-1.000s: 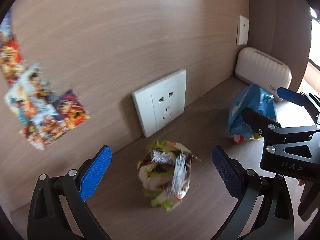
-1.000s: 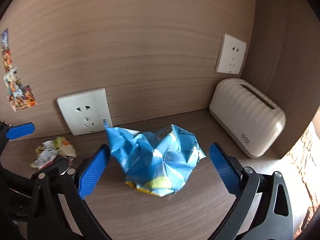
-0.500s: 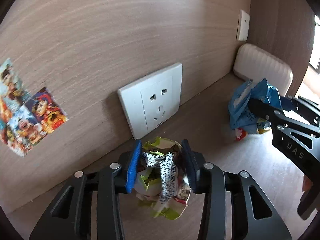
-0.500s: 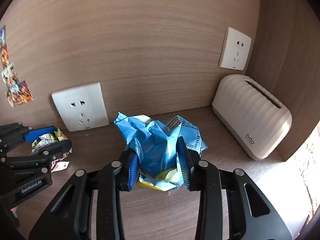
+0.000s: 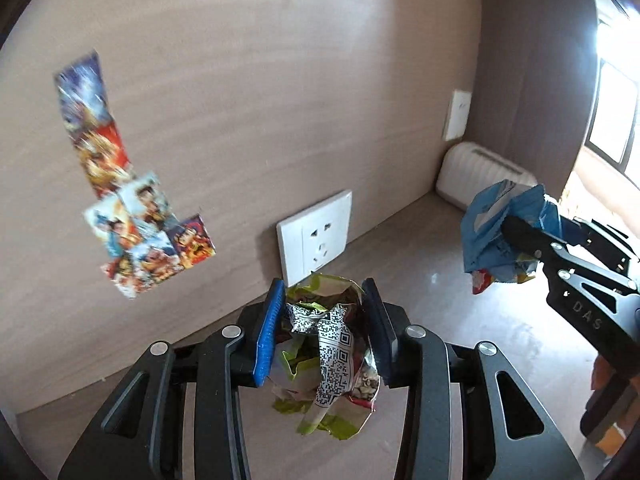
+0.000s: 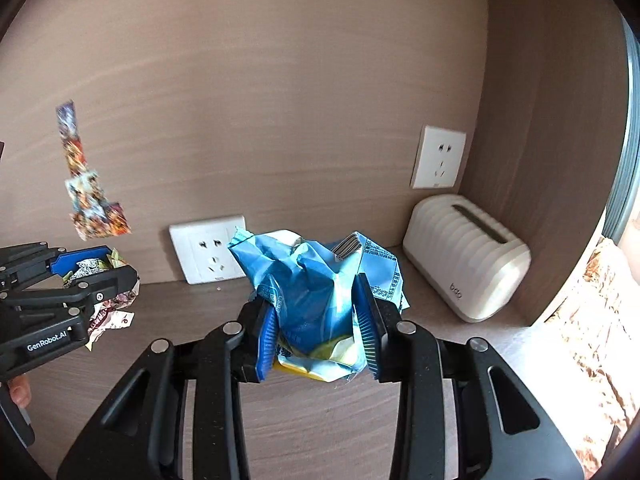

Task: Collect trash
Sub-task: 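Carry the blue bag and green-white wrapper over the wastebasket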

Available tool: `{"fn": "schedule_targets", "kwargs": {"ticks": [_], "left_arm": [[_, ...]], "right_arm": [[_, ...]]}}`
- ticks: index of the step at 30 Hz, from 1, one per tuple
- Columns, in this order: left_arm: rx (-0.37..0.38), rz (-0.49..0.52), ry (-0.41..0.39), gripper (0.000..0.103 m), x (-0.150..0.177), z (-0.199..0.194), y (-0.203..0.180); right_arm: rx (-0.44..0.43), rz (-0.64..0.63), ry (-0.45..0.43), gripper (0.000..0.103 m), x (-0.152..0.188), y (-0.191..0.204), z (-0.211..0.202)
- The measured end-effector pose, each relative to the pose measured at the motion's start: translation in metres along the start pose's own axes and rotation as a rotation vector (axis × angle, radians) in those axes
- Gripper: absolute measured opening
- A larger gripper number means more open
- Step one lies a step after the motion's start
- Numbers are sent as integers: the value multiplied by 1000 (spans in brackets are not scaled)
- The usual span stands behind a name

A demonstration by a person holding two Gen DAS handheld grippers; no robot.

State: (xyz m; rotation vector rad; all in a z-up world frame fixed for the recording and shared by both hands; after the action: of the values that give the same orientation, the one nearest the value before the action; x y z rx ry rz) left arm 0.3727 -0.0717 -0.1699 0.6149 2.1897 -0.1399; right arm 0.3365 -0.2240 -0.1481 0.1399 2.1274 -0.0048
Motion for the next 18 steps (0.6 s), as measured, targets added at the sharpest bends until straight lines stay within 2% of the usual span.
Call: {"fn": "schedule_targets", "kwargs": {"ticks": [10, 18], "left_arm": [[43, 74, -77, 39, -12, -70, -26], [140, 177, -130, 39, -10, -121, -81]], "right_arm": [[33, 26, -69, 37, 3, 0, -70], [132, 62, -121, 37, 23, -8, -145]]}}
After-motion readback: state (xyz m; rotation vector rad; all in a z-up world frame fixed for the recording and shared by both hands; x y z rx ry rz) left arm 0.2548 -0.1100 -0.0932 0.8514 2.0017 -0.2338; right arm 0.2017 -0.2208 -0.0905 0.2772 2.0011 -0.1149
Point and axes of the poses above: each gripper's, at about its wrist camera, not at the fingertips, and z roughly the way its jaws point, y to its left, x to its underside, the point moved 6 cm from there along z, roughly the way its jaws point, and after that the axes turned 8 degrees about z, right-handed, at the moved point
